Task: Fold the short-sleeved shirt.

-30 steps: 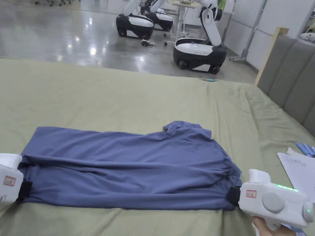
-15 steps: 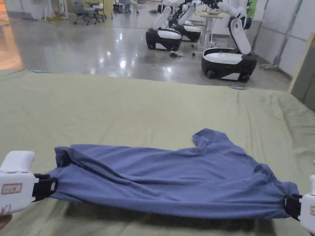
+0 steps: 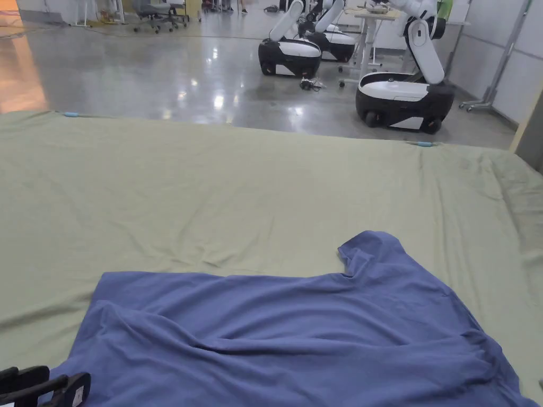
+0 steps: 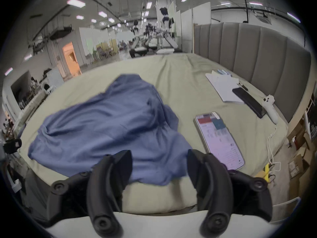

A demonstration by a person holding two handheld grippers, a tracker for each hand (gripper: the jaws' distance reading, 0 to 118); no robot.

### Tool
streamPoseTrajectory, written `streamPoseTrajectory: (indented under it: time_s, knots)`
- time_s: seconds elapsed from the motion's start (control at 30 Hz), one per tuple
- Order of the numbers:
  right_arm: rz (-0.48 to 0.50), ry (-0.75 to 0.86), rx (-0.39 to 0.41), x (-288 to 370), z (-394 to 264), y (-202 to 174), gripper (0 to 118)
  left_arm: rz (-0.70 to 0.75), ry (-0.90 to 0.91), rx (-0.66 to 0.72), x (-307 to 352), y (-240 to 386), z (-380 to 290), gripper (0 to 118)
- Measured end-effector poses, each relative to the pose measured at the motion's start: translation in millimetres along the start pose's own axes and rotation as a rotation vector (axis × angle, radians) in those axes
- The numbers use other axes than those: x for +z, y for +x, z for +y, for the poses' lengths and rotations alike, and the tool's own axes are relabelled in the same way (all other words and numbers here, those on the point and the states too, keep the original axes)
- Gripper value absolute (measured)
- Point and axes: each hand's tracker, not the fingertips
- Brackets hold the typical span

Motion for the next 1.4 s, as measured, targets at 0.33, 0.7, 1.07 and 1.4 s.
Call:
streamPoseTrajectory:
  time_s: [0.33,0.7,1.07,1.4]
  knots:
    - [0.212,0.297,0.135,57,35,-75,81,0.115,0.416,-0.077,34,68,30,54]
    - [0.262,0.314,0.191,59,34,-120,0,0.136,0.413,-0.06,40,86,32,4]
    - [0.275,0.272,0.229,44,25,-120,0,0.109,0.343,0.033,37,86,26,3]
    - [0.302,0.242,0.168,20,29,-112,0,-0.047,0.132,0.212,-31,23,63,14]
